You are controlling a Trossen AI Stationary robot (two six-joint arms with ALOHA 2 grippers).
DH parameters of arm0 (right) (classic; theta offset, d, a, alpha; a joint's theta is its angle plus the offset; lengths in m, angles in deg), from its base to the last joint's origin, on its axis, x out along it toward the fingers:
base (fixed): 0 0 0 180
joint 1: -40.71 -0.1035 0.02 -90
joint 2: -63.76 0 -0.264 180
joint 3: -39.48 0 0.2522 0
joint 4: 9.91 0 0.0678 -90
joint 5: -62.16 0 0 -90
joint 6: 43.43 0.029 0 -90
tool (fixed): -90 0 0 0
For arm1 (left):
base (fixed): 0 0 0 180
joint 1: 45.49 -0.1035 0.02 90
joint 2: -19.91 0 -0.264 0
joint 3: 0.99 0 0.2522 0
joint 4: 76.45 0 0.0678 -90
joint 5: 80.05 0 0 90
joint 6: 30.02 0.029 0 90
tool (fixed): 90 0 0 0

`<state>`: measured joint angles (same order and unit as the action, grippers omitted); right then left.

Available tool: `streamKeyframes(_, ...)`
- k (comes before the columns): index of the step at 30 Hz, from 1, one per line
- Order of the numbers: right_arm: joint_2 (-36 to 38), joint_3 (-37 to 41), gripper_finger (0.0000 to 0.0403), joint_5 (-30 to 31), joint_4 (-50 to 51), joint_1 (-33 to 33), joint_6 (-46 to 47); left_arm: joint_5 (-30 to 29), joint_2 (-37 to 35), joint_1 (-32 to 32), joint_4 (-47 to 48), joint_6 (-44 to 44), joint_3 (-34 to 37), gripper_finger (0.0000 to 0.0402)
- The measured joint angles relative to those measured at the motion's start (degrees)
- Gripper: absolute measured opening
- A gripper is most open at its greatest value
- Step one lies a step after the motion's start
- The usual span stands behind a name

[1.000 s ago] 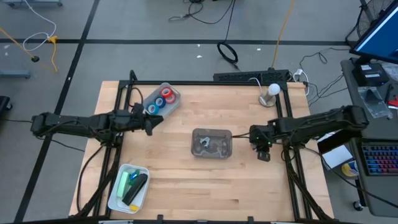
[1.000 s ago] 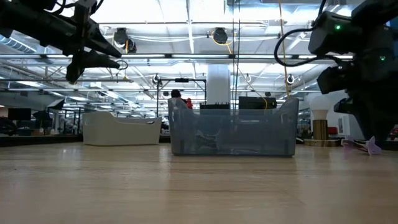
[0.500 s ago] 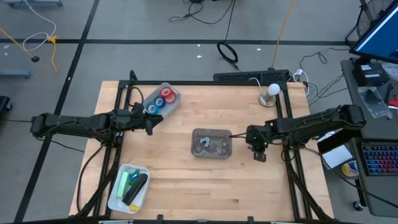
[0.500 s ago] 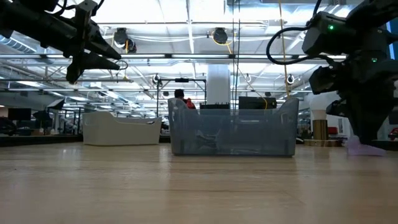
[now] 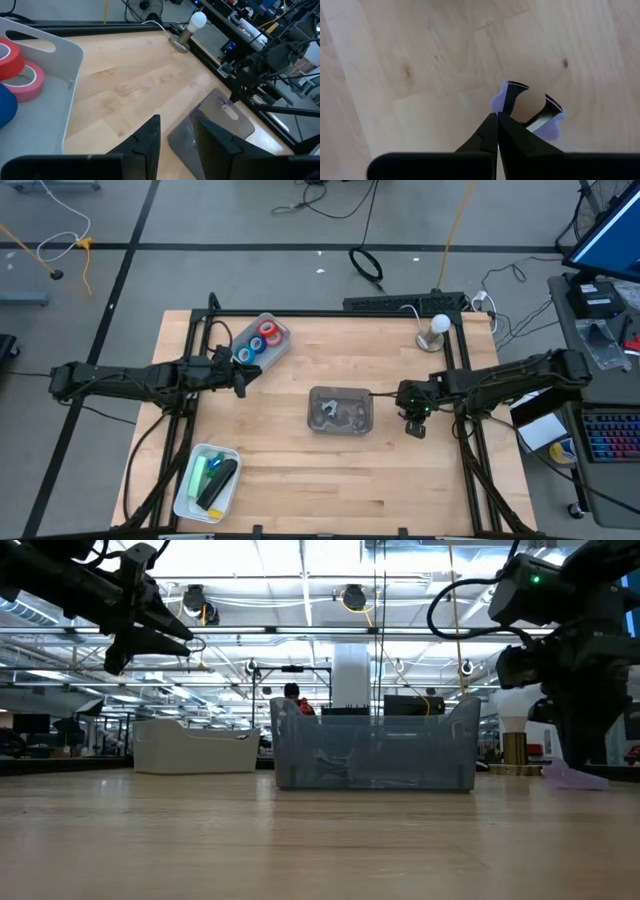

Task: Pick and place Stapler, Stapler remover, tape
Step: Put the purple staple remover into the black bin

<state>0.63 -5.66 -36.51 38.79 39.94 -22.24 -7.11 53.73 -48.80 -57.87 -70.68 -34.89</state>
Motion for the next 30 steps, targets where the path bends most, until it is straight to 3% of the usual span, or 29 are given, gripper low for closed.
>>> streamKeyframes(12, 0.3, 0.0, 0.0013, -1.9, -0.3, 0.0, 1.9, 0.0, 0.0, 0.0, 0.1, 0.0, 0.0, 0.0117)
streamKeyframes(30, 0.3, -0.1, 0.0122, -1.9, -0.5, 0.0, 7.0, -0.1, 0.0, 0.0, 0.2, 2.9, 0.0, 0.0118)
